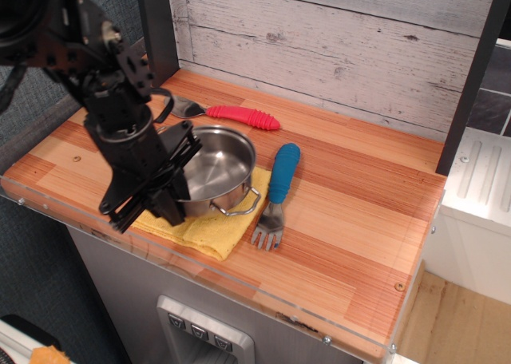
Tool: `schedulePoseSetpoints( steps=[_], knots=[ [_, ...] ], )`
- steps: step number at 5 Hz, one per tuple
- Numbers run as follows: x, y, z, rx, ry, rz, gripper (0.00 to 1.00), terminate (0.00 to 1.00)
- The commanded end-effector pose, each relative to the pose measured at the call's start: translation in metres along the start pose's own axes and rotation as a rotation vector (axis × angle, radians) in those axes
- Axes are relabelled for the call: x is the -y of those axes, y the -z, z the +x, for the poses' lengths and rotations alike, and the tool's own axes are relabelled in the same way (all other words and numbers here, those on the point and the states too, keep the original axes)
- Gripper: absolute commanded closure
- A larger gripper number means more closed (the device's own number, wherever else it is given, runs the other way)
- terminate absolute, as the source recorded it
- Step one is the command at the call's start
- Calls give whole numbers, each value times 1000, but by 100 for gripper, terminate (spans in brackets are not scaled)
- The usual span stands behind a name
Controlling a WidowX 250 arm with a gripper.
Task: Put the pan on top of the yellow cloth.
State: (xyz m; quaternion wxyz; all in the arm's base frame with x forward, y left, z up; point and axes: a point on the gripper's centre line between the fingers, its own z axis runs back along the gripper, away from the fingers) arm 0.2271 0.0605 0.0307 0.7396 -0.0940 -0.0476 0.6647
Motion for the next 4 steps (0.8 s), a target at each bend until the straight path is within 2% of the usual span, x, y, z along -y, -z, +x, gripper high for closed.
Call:
schedulePoseSetpoints(
  steps=[1,2,3,4],
  knots=[
    [-1,-6,4,-10,-32,-4,100,0],
    [-1,-7,4,-5,-20,18,0,0],
    [1,-10,4,-5,-7,39,0,0],
    [5,-19,5,36,21,43,0,0]
  ],
)
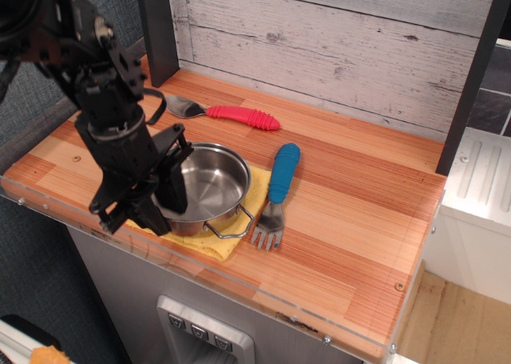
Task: Put the pan on top of the yellow cloth.
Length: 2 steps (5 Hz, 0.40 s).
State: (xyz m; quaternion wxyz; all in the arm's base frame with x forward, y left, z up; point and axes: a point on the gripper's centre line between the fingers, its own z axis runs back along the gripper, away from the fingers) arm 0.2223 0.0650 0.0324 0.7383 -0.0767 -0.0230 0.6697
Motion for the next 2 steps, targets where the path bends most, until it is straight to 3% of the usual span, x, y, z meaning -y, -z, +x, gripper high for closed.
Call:
schedulePoseSetpoints(
  steps=[1,2],
  knots=[
    [12,-33,-2,139,56,-32,0,0],
    [21,-57,-8,185,138,20,0,0]
  ],
)
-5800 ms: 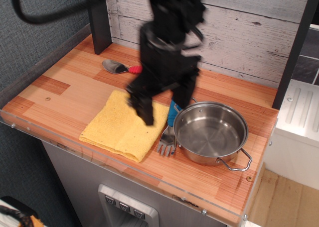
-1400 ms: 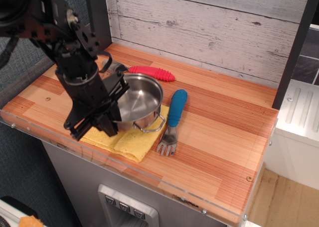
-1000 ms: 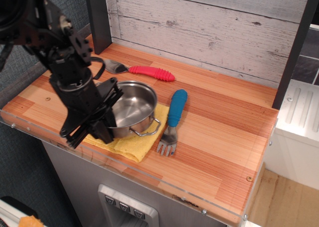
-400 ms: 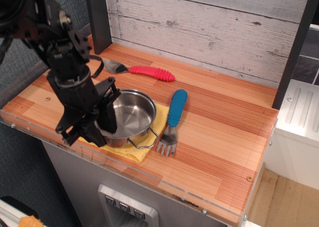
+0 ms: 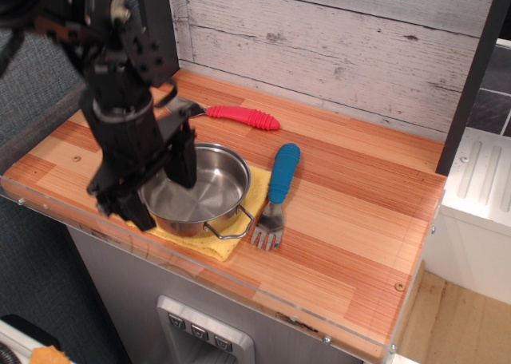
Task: Put the pan on top of the yellow cloth.
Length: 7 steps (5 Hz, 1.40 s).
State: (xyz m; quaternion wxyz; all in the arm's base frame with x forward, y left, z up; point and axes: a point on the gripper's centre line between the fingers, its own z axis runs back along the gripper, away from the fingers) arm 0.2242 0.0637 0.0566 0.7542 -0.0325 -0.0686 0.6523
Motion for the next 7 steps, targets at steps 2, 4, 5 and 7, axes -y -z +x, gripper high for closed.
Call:
schedulePoseSetpoints(
  steps=[2,4,5,7],
  knots=[
    [53,-51,-4,73,358,74,0,0],
    [84,-53,-17,93,717,71,0,0],
    [95,-56,-25,76,895,64,0,0],
    [113,-51,-40,31,1193,-8,0,0]
  ],
)
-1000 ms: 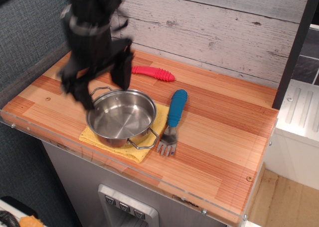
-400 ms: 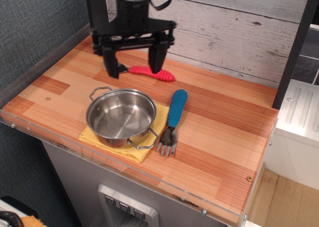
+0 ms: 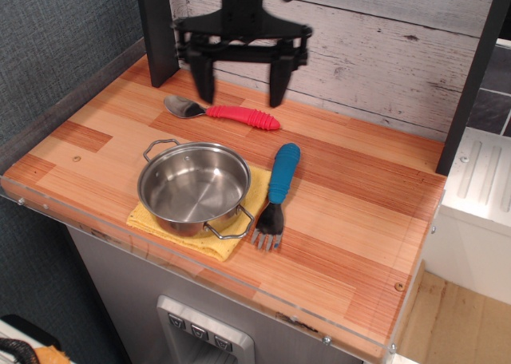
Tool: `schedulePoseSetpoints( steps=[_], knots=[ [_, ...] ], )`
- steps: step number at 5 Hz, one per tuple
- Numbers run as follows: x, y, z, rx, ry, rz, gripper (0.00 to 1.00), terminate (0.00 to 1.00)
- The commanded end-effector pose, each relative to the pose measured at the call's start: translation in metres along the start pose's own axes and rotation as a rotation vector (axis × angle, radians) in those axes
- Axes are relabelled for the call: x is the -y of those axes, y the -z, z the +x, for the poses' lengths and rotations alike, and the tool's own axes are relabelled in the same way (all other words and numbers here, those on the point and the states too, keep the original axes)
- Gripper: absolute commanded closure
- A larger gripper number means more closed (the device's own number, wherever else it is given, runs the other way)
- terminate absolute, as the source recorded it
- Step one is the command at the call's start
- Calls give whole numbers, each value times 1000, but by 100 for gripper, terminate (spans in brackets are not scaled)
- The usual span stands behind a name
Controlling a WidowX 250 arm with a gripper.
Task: Put the pan on top of the yellow cloth.
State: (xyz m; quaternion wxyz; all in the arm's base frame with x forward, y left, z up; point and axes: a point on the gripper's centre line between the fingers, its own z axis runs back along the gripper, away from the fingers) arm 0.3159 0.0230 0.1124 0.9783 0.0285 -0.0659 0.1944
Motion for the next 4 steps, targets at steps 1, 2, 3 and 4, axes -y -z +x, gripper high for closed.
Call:
schedulePoseSetpoints(
  steps=[1,2,3,4],
  knots=[
    [35,-8,-7,62,217,-38,0,0],
    [57,-7,-22,76,290,-31,0,0],
    [71,-4,-37,64,320,-26,0,0],
    [81,0,-52,34,370,-34,0,100]
  ],
)
